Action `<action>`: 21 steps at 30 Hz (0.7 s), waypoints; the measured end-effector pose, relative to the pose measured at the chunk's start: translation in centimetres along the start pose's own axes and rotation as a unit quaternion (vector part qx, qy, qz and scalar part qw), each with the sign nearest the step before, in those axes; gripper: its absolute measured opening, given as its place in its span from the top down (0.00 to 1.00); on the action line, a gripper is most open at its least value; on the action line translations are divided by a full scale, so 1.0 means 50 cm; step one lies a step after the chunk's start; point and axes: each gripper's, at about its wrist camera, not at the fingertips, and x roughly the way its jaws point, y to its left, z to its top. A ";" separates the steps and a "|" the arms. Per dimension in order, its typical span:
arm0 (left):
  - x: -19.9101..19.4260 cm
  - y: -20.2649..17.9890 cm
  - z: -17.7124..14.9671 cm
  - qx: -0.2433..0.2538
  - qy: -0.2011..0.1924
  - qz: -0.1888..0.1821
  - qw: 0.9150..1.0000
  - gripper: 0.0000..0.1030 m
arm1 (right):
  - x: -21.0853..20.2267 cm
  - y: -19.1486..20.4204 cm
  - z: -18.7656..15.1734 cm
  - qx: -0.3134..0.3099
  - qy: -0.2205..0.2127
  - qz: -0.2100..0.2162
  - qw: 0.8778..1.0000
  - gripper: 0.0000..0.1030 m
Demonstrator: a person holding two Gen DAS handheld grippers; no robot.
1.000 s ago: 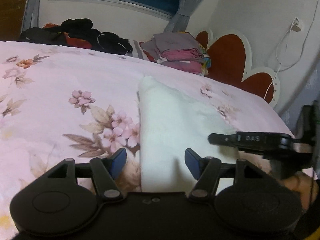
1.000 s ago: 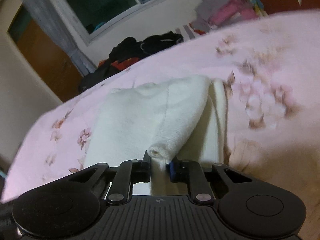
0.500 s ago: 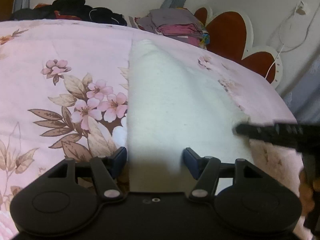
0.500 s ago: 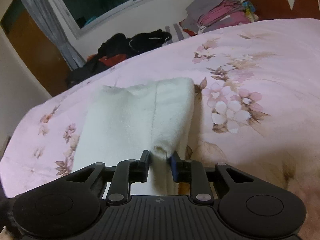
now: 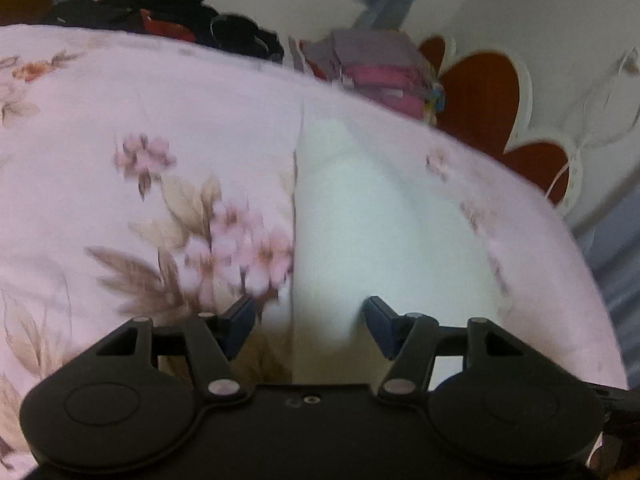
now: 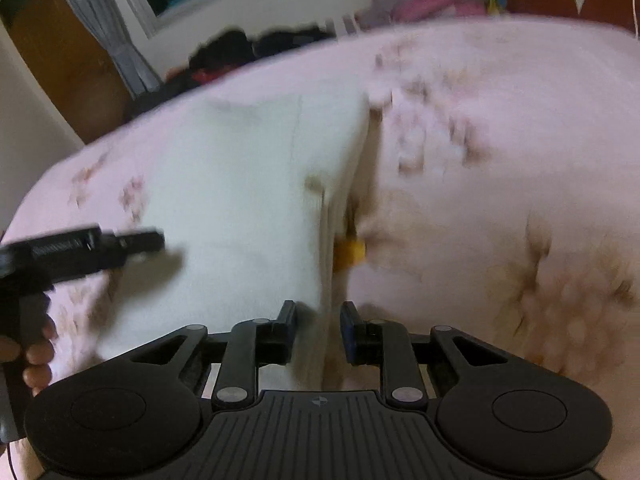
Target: Fold small clothes
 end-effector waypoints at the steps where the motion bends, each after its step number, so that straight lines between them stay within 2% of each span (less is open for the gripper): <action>1: -0.002 -0.005 0.014 0.004 -0.010 0.000 1.000 0.42 | -0.006 0.000 0.015 0.005 -0.013 0.005 1.000 0.78; 5: 0.017 -0.031 0.065 0.013 -0.027 -0.009 0.999 0.42 | -0.002 0.015 0.088 0.004 -0.073 -0.006 0.997 0.78; 9: 0.067 -0.054 0.108 0.028 -0.036 0.001 0.999 0.45 | 0.054 0.042 0.146 -0.006 -0.098 -0.026 0.995 0.78; 12: 0.112 -0.047 0.126 0.014 -0.030 0.014 0.999 0.48 | 0.108 0.051 0.182 0.001 -0.111 -0.036 0.993 0.78; 14: 0.134 -0.031 0.129 0.005 -0.034 0.026 0.999 0.46 | 0.136 0.049 0.197 0.004 -0.115 -0.038 0.993 0.78; 16: 0.153 -0.016 0.126 -0.003 -0.026 0.030 0.999 0.44 | 0.177 0.041 0.202 -0.006 -0.111 -0.058 0.992 0.78; 18: 0.159 -0.007 0.116 -0.014 -0.025 0.024 0.999 0.43 | 0.225 0.028 0.191 -0.020 -0.080 -0.086 0.993 0.78; 21: 0.156 0.000 0.123 -0.023 -0.022 0.018 0.999 0.43 | 0.237 0.003 0.172 -0.022 -0.085 -0.078 0.993 0.78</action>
